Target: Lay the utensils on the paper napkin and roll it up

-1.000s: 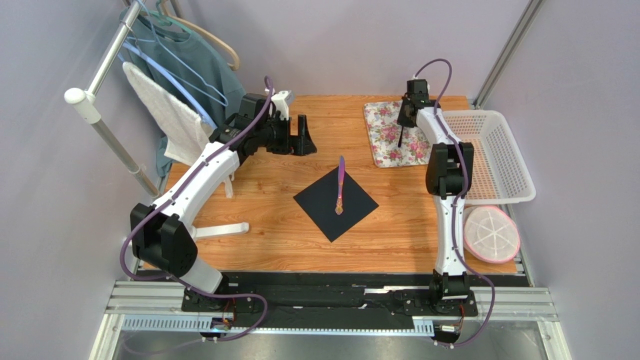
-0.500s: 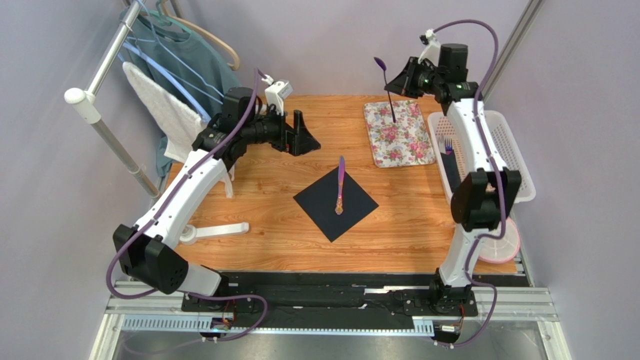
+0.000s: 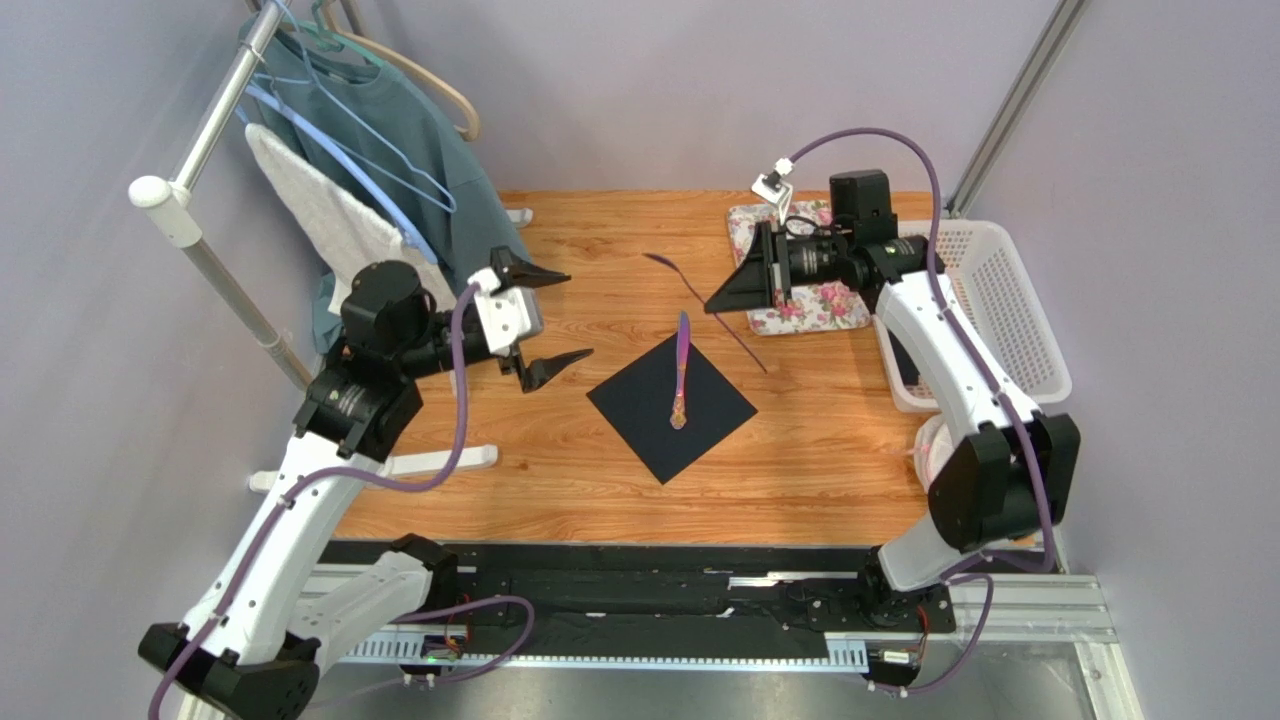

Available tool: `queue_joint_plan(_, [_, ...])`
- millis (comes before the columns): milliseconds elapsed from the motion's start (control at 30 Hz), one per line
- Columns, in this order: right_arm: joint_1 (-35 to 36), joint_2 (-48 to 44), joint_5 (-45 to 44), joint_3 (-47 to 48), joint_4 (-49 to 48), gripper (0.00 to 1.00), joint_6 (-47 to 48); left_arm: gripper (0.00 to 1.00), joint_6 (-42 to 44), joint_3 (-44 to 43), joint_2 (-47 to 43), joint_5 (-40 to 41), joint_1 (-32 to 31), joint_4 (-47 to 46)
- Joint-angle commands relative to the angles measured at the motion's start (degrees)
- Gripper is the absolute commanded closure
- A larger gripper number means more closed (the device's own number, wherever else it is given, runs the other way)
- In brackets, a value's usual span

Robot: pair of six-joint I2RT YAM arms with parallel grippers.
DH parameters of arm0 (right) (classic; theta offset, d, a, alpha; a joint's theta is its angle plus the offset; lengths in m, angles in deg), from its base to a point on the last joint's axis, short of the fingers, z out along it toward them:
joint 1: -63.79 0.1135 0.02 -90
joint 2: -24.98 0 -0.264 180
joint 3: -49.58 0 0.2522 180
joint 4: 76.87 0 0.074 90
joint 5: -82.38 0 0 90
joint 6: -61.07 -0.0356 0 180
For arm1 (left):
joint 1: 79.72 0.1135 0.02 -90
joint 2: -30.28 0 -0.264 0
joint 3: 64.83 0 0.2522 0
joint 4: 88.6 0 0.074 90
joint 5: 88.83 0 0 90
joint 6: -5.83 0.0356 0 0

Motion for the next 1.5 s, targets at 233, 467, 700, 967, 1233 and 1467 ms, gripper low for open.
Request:
queue_joint_plan(233, [11.4, -13.3, 2.7, -2.8, 23.6, 1.00, 24.3, 0.24, 15.0, 5.4, -5.5, -2.4, -0.3, -2.0])
queue_joint_plan(467, [17.8, -14.0, 1.2, -5.1, 21.0, 1.00, 21.9, 0.34, 13.6, 5.6, -6.6, -2.8, -4.7, 1.3])
queue_joint_plan(700, [18.3, -14.0, 1.0, -4.4, 18.3, 1.00, 19.4, 0.36, 14.9, 8.8, -8.0, 1.8, -8.8, 2.9])
queue_joint_plan(967, [19.1, -13.5, 0.3, -4.3, 16.7, 1.00, 18.3, 0.35, 14.7, 8.9, -8.1, 1.4, -11.0, 5.0])
queue_joint_plan(1233, [20.3, -12.0, 1.0, -3.9, 15.1, 1.00, 16.5, 0.40, 8.8, 7.3, -8.0, 1.2, -12.9, 2.8])
queue_joint_plan(1467, [20.8, -10.8, 1.9, -3.5, 14.5, 1.00, 15.5, 0.69, 5.6, 5.4, -6.6, 1.1, -14.0, 2.8])
